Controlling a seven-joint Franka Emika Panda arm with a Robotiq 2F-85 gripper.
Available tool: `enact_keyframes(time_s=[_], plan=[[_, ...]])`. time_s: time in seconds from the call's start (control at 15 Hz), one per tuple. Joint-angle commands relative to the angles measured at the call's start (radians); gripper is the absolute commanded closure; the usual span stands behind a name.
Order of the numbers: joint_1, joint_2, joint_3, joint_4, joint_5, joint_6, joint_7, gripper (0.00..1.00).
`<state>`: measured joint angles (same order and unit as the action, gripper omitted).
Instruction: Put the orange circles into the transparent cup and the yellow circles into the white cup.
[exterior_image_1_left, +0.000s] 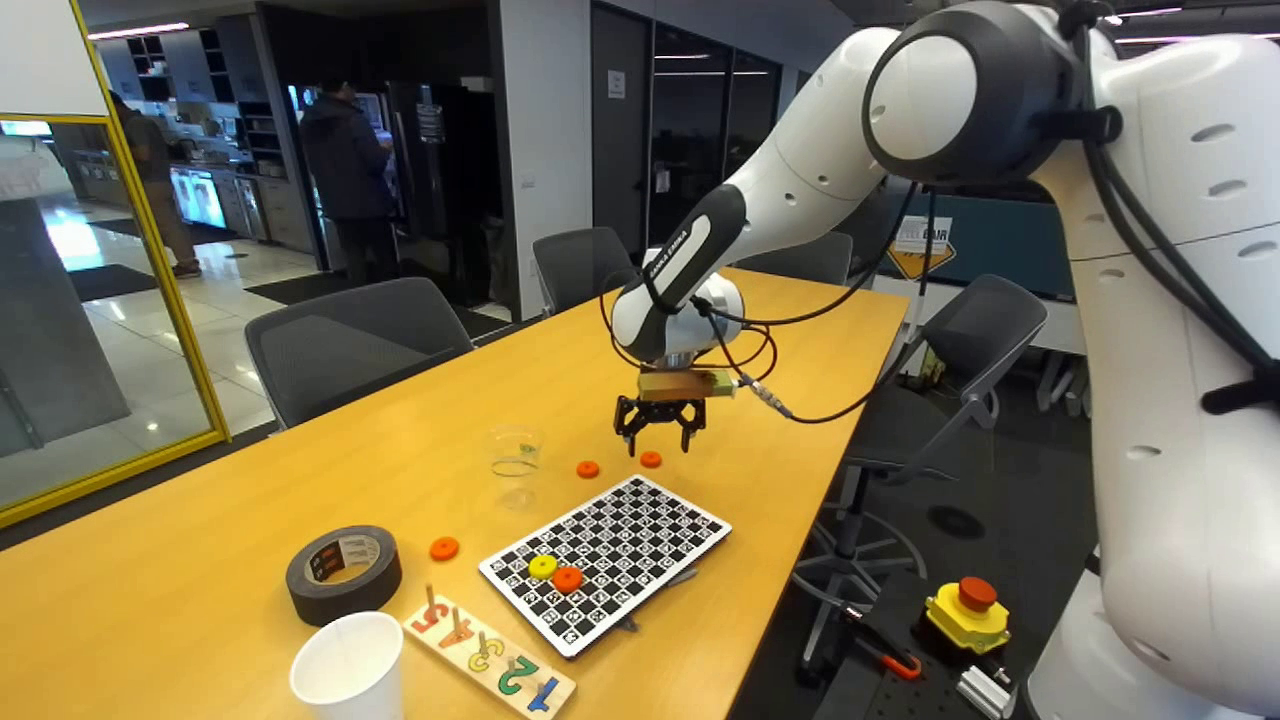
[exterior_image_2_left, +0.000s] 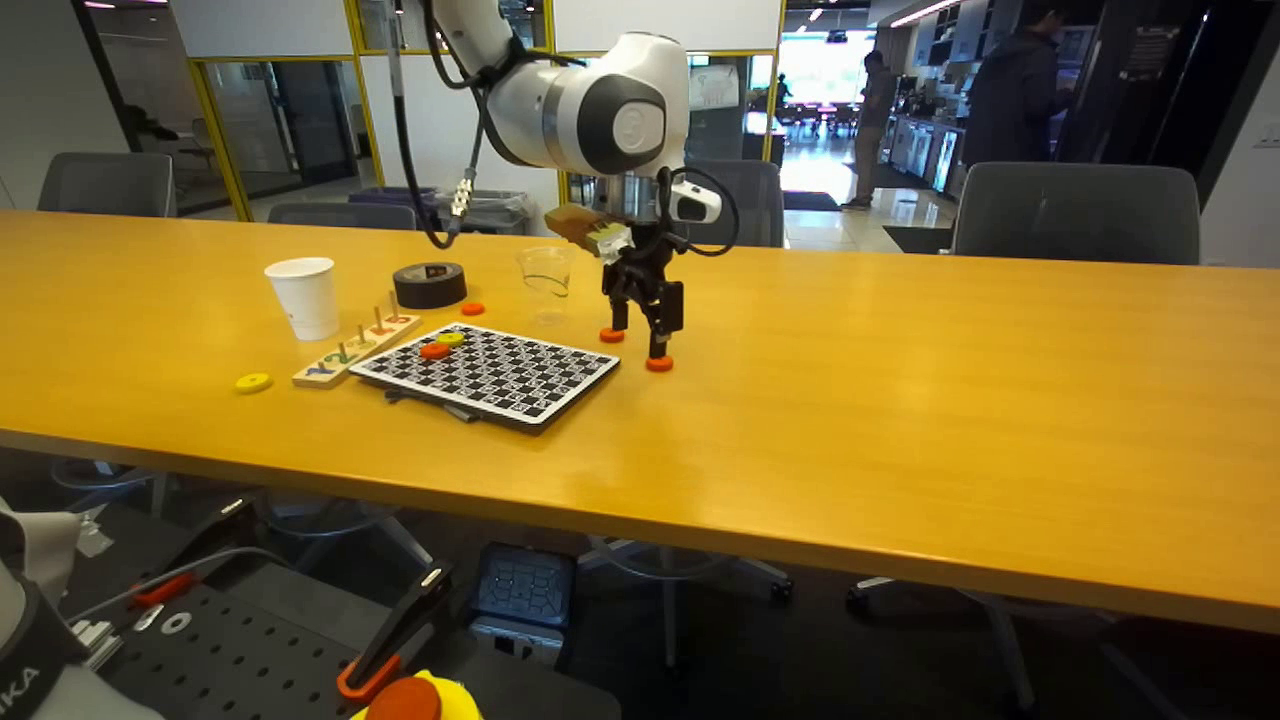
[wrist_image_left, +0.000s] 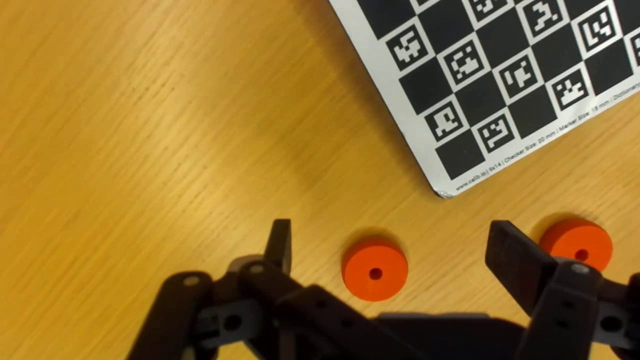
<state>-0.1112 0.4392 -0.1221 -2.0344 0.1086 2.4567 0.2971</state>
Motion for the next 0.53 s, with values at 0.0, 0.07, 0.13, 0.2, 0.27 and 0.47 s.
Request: enact_keyframes(time_s=[0.0,0.07,0.13,0.2,0.27,0.47], plan=[[-0.009,0.066,-0.003,0.077,0.033,-0.001,0.005,0.00],[-0.011,0.077,-0.003,0.087,0.034,0.000,0.004,0.00],[-0.014,0.089,-0.005,0.100,0.034,-0.003,0.006,0.00],[-0.016,0.099,-0.006,0.111,0.034,-0.002,0.007,0.00],[-0.018,0.109,-0.008,0.124,0.034,-0.002,0.011,0.00],[-0.020,0.133,-0.013,0.157,0.030,-0.007,0.023,0.00]])
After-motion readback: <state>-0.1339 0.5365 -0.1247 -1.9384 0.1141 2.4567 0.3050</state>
